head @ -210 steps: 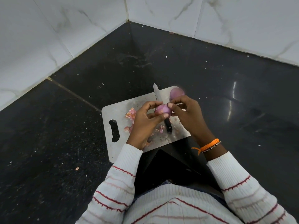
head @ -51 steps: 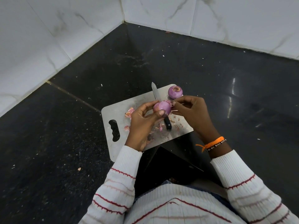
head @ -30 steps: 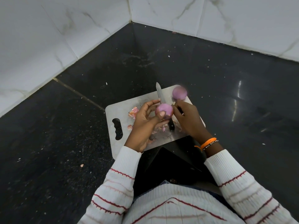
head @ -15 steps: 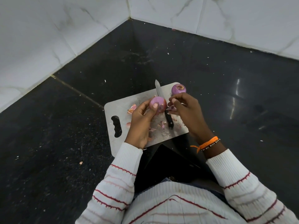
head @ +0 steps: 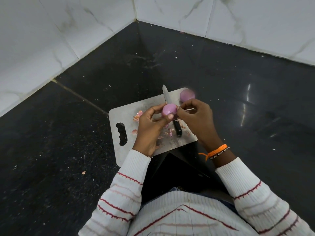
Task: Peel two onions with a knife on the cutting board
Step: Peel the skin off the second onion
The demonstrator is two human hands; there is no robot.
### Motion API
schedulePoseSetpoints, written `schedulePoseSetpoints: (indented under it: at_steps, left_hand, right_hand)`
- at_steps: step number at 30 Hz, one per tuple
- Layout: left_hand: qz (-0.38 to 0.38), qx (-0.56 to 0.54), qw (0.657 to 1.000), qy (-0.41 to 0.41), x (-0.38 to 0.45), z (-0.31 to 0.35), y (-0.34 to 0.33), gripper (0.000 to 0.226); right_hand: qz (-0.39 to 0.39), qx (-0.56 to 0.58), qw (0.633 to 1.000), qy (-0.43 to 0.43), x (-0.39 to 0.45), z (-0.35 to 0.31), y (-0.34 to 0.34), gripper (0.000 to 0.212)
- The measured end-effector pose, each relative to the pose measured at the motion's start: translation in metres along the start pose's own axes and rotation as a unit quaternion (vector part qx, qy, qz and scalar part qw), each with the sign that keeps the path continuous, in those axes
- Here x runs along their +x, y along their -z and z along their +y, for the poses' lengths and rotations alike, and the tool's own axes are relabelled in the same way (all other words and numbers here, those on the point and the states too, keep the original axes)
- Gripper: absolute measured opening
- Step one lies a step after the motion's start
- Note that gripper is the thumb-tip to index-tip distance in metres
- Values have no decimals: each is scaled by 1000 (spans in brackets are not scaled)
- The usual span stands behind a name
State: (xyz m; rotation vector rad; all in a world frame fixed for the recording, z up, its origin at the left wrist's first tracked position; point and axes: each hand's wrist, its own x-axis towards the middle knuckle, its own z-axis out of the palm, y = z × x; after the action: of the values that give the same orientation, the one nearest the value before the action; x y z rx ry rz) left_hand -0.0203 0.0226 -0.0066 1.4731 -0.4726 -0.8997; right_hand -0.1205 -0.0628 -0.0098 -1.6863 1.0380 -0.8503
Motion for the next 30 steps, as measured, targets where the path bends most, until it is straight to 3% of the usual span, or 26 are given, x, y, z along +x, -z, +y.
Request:
schedulePoseSetpoints:
  at_steps: [7, 20, 26, 30]
  left_hand:
    - [-10, -1, 1000, -13, 0, 4, 1, 39]
    - [-18, 35, 999, -22, -2, 5, 2, 39]
    - [-22, 56, 998, -17, -2, 3, 3, 35]
    - [-30, 53, 998, -13, -3, 2, 1, 34]
  right_hand:
    - [-15, 52, 998, -17, 4, 2, 7, 16]
    - [-17, 44, 999, -3, 0, -5, 7, 5]
    - [-17, -25, 999, 41, 3, 0, 9, 11]
    - [-9, -5, 999, 32, 4, 6, 12, 10]
